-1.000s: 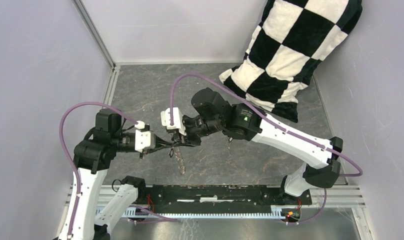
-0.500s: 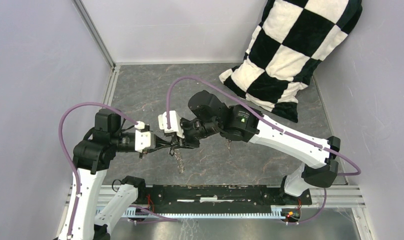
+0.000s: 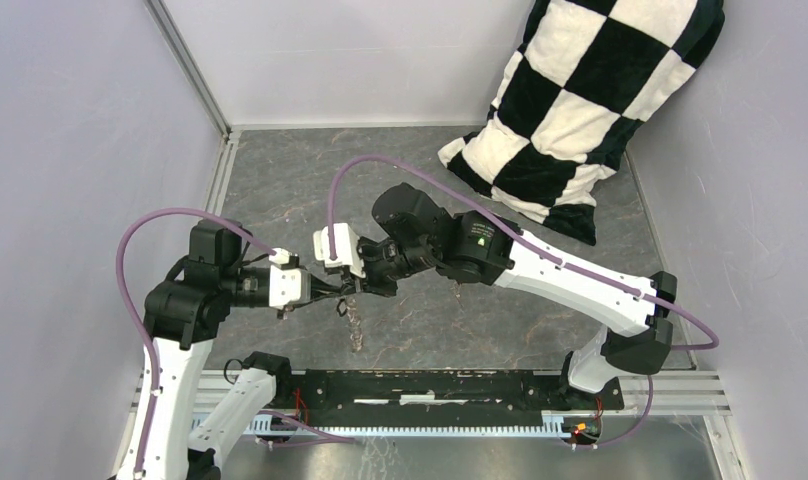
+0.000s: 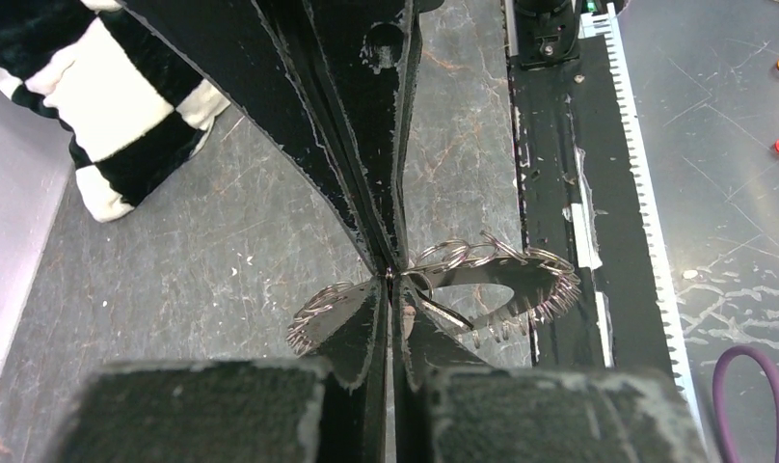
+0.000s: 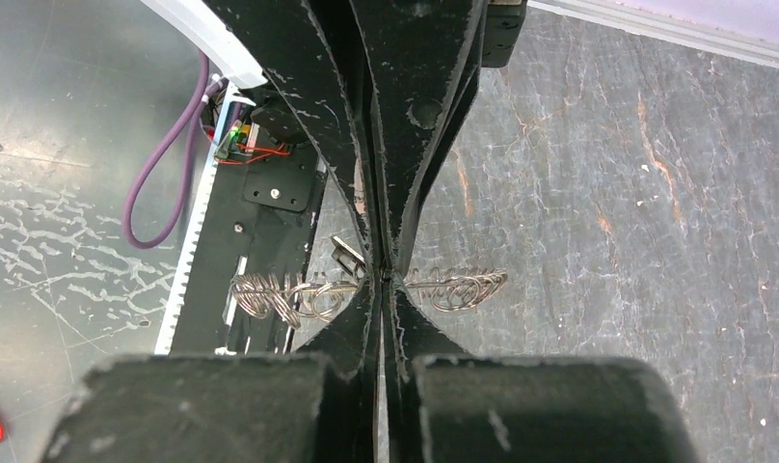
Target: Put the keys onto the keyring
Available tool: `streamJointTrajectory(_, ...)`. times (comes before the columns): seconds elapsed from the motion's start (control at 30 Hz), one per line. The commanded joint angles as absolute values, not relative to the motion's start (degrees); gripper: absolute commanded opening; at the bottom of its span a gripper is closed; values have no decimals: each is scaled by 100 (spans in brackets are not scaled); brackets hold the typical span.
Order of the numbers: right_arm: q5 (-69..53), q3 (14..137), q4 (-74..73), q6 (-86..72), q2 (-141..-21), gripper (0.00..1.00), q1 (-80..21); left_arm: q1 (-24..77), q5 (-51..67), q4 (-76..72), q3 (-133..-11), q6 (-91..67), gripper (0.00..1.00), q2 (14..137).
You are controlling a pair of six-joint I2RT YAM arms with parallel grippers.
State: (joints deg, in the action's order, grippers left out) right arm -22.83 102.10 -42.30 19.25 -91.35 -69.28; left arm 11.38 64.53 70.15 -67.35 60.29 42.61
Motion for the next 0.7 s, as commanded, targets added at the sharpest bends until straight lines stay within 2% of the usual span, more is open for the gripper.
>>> streamJointTrajectory(0.0, -2129, 10382, -4185, 1907, -9205, 0, -6947, 1151, 6647, 7033, -7008, 6349, 2, 4225)
streamJointTrajectory(0.13, -2002, 10361, -4177, 1926, -9180, 0, -6951, 1151, 6638, 7031, -7070, 6310, 3, 4217)
streamJointTrajectory(0.2, -1932, 10072, -3814, 1846, -8964, 0, -6938, 1151, 6612, 7007, -7083, 6213, 15, 4210)
streamJointTrajectory(0.33, -2112, 8868, -2344, 1508, -8132, 0, -6882, 1151, 6566, 6732, -7106, 5636, 27, 4188)
streamJointTrajectory(0.43, -2347, 8070, -1233, 1160, -7628, 0, -6796, 1151, 6601, 6497, -7119, 5253, 29, 4158)
streamJointTrajectory(0.67, -2774, 7059, 312, 506, -7167, 0, -6688, 1151, 7086, 5811, -7038, 4066, 27, 4123)
